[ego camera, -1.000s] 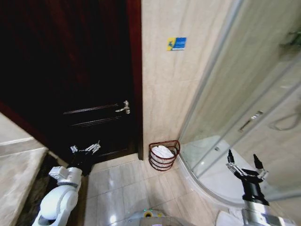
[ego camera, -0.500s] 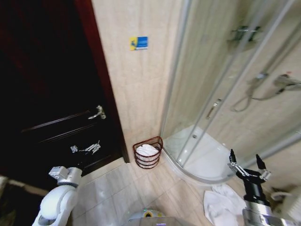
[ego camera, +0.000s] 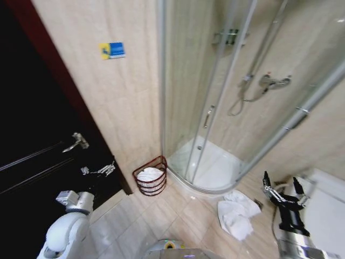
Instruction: Discard the used towel into the hamper.
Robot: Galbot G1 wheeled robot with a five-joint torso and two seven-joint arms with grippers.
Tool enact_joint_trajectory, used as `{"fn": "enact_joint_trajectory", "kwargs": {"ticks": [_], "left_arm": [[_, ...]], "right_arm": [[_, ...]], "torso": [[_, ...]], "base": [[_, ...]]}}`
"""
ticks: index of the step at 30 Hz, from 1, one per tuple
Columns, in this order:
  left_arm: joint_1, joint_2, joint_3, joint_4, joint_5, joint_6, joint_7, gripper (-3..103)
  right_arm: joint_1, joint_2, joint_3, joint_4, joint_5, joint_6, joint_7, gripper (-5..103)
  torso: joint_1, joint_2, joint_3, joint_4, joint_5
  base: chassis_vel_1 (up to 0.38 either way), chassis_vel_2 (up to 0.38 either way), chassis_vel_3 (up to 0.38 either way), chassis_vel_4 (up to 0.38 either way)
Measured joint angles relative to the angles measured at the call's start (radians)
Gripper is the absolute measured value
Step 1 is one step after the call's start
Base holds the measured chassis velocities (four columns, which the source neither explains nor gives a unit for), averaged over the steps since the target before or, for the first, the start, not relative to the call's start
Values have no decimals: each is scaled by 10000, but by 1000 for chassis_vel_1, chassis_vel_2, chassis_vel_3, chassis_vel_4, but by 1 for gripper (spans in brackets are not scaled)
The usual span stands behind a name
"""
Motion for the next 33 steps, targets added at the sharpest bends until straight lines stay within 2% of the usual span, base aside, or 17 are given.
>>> {"fn": "enact_joint_trajectory", "kwargs": {"ticks": [21,28,33], "left_arm": [[-1,0,1,0,0,0,1,100],[1,0,0,0,0,0,0,100],[1,0,0,0,0,0,0,100]], "right_arm": [[45,44,-76,-116,97,209,1,100],[71,45,-125,-158,143,254,1,100],[81,35,-133,-186,160,266,-1,100]], "torso": [[0,1,0,-4,1],[0,0,0,4,-1],[1,0,0,0,-1]], "base": [[-123,-120,-116,-122],[-12,-17,-3,-10],[-59,-64,54,52]]}}
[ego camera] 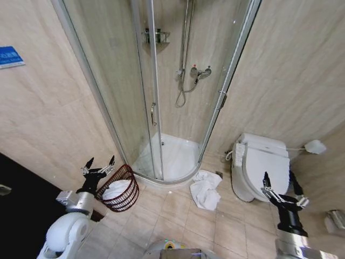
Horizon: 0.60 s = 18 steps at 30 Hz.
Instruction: Discard the used towel into the hamper.
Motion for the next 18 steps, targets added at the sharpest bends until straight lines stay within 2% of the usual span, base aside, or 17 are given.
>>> {"fn": "enact_joint_trajectory", "kwargs": {"ticks": [8,13,16,18], "left_arm": [[0,0,1,0,0,0,0,100],[-3,-1,3,-1,0,0,2,100],[0,-2,2,-1,0,-1,1,100],[0,0,2,0,0,0,1,100]], "right_arm": [[46,-91,69,-196,25,136,2,100],[145,-659,217,-947,381,-143,205,100],[251,-939,315,-1466,542,-203,256,100],[340,-1070,366,-1811,626,-205,263,100]], "torso": [[2,0,1,-2,2],[4,-1,1,-2,4],[0,0,0,4,8],[-2,0,-1,0,0]], "base": [[-158,-169,161,163],[-147,-116,124,98],[-6,-46,22,-7],[26,2,-10,1]]}}
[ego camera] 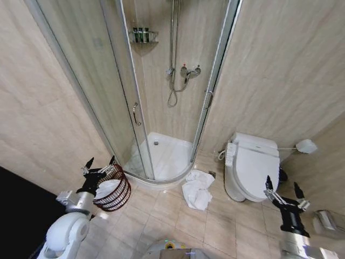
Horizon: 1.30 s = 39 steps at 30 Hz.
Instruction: Discard the used towel into the hamper.
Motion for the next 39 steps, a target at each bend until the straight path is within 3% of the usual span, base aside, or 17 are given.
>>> {"fn": "enact_joint_trajectory", "kwargs": {"ticks": [24,39], "left_arm": [[0,0,-2,0,0,0,-1,100],[-1,-1,0,0,0,0,1,100]], "right_arm": [[-38,112,64,347,110,193,33,100],[-11,72,57,251,121,433,-34,100]], "torso": [[2,0,0,-2,0],[6,-1,2,-3,3]], "base": [[6,4,-9,-3],[-144,-128,135,121]]}}
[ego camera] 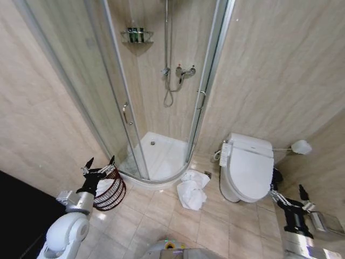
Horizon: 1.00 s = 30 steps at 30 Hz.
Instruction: Discard the used towel into the hamper.
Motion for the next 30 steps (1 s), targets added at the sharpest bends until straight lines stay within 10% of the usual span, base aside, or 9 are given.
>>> {"fn": "enact_joint_trajectory", "kwargs": {"ticks": [15,30], "left_arm": [[1,1,-2,0,0,0,-2,100],[1,1,-2,1,1,0,-2,100]], "right_arm": [[19,2,6,-117,-355,12,-38,100],[57,7,-19,-191,-103,151,-159,100]], "torso": [[-16,-29,-19,2,-2],[-546,-1183,-632,1,-2]], "base": [[26,15,-20,-9],[0,0,0,0]]}}
